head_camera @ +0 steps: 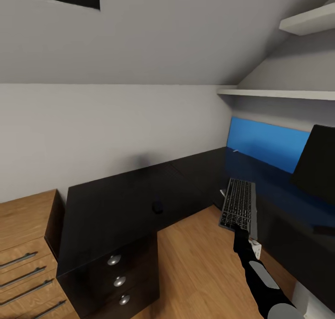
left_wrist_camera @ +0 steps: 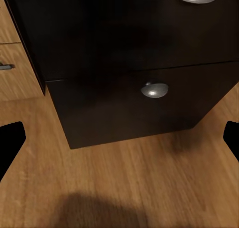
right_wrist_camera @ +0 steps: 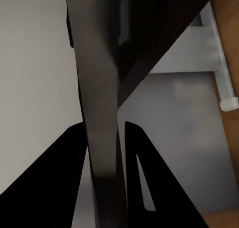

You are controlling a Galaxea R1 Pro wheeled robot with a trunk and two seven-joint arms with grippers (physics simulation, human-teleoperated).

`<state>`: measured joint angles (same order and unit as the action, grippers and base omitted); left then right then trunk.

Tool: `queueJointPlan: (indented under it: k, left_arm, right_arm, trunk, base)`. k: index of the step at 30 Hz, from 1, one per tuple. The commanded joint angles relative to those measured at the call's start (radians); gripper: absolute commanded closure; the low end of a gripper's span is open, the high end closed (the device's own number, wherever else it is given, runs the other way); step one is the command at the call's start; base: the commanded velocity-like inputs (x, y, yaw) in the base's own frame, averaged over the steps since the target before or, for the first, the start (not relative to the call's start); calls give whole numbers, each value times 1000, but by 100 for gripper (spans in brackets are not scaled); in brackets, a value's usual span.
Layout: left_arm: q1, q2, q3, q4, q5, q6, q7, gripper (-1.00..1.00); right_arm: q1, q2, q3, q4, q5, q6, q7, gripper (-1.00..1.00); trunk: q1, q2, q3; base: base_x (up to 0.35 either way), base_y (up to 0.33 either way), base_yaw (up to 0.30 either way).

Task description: In the bedroom, organize the workspace by keeping the computer under the desk, ensuring the monitor is on the desk, placing the keyboard on the desk next to the monitor, placing the mouse on the desk next to the keyboard, moving the folder from the swivel chair onto the desk next to the mouse, stacking the notebook on top of the folder with the pen on top of the notebook, and positioning the swivel chair next to the desk.

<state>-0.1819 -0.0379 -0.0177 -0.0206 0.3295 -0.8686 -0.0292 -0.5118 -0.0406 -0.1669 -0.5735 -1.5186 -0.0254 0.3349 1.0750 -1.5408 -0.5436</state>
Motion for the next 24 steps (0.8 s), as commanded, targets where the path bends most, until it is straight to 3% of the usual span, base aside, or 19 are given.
queueJointPlan:
  k: [1,24]
  left_arm:
    - [-1,0,-2,1,6,-3,-3,-100]
    - [-1,0,-2,1,6,-1,-3,-100]
  right_arm:
    - [-1,0,1,1,-13,-1,4,100]
    - [-1,1,5,-10,-14,2,6,100]
  trunk:
    - [-4,7,2]
    - [-92,168,74]
  base:
    - [0,0,0]
    - [0,0,0]
